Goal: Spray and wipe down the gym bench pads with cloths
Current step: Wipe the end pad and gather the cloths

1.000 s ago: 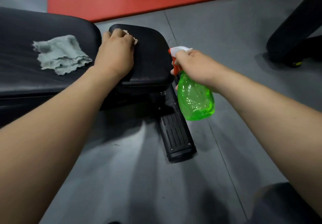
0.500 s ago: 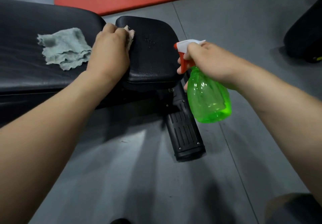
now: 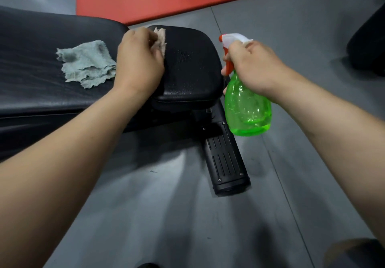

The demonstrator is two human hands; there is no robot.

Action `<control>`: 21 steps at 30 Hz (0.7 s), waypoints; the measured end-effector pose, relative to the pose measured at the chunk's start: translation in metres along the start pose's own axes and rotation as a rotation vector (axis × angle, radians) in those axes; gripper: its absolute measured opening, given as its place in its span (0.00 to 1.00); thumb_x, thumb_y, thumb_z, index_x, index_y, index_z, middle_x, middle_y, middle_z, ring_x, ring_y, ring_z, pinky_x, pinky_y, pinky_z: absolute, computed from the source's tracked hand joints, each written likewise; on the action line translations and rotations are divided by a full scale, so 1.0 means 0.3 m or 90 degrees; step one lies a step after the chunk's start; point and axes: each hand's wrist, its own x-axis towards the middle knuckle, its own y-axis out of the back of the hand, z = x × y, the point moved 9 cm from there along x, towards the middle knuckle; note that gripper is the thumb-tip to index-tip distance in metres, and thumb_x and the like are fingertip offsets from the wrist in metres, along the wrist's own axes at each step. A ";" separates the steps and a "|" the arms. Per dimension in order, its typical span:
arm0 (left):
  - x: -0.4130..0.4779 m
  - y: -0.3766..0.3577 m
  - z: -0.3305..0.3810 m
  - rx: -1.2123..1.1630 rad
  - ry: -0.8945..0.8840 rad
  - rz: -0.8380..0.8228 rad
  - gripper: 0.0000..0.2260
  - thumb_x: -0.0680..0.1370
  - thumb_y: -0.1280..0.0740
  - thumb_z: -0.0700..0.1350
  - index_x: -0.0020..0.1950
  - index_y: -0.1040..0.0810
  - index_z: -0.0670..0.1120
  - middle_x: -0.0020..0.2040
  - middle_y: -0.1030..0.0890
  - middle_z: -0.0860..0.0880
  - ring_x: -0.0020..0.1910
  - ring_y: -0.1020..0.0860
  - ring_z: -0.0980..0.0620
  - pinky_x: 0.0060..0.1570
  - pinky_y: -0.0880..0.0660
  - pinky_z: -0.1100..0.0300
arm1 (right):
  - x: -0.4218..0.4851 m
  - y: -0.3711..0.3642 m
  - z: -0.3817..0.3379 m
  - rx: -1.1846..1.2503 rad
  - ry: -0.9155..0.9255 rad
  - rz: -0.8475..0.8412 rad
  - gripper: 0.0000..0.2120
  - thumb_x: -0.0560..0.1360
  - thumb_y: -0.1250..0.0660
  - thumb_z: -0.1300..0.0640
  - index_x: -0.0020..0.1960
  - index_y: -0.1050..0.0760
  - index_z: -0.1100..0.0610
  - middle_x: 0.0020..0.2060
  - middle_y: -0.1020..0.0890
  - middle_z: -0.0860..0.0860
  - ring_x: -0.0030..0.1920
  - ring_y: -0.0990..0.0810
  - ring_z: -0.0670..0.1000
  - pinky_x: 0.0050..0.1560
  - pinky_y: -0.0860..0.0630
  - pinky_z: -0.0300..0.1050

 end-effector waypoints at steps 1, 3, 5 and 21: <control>-0.002 -0.005 -0.010 -0.012 0.019 -0.007 0.14 0.79 0.38 0.44 0.62 0.21 0.44 0.60 0.21 0.42 0.60 0.22 0.45 0.54 0.33 0.64 | 0.002 -0.002 0.012 0.014 -0.004 -0.007 0.21 0.80 0.46 0.39 0.51 0.22 0.52 0.44 0.16 0.47 0.48 0.16 0.53 0.53 0.18 0.58; -0.013 -0.017 -0.010 -0.034 0.048 -0.025 0.15 0.78 0.36 0.44 0.64 0.21 0.45 0.62 0.20 0.44 0.60 0.21 0.47 0.54 0.34 0.66 | 0.007 0.002 0.069 0.002 -0.025 -0.009 0.21 0.79 0.45 0.38 0.59 0.26 0.52 0.48 0.20 0.47 0.51 0.17 0.52 0.52 0.19 0.57; -0.031 -0.032 0.012 -0.059 0.057 -0.048 0.19 0.77 0.34 0.45 0.68 0.23 0.45 0.64 0.21 0.46 0.62 0.22 0.49 0.56 0.34 0.67 | -0.004 0.025 0.145 -0.094 -0.057 0.010 0.19 0.80 0.43 0.43 0.62 0.29 0.56 0.50 0.21 0.52 0.50 0.20 0.58 0.48 0.23 0.52; -0.111 -0.119 0.152 -0.154 -0.018 -0.153 0.05 0.79 0.30 0.49 0.53 0.20 0.52 0.45 0.20 0.58 0.44 0.24 0.65 0.42 0.32 0.75 | -0.115 0.031 0.609 -0.303 -0.246 -0.070 0.12 0.79 0.31 0.51 0.42 0.31 0.52 0.49 0.16 0.55 0.50 0.20 0.57 0.45 0.29 0.46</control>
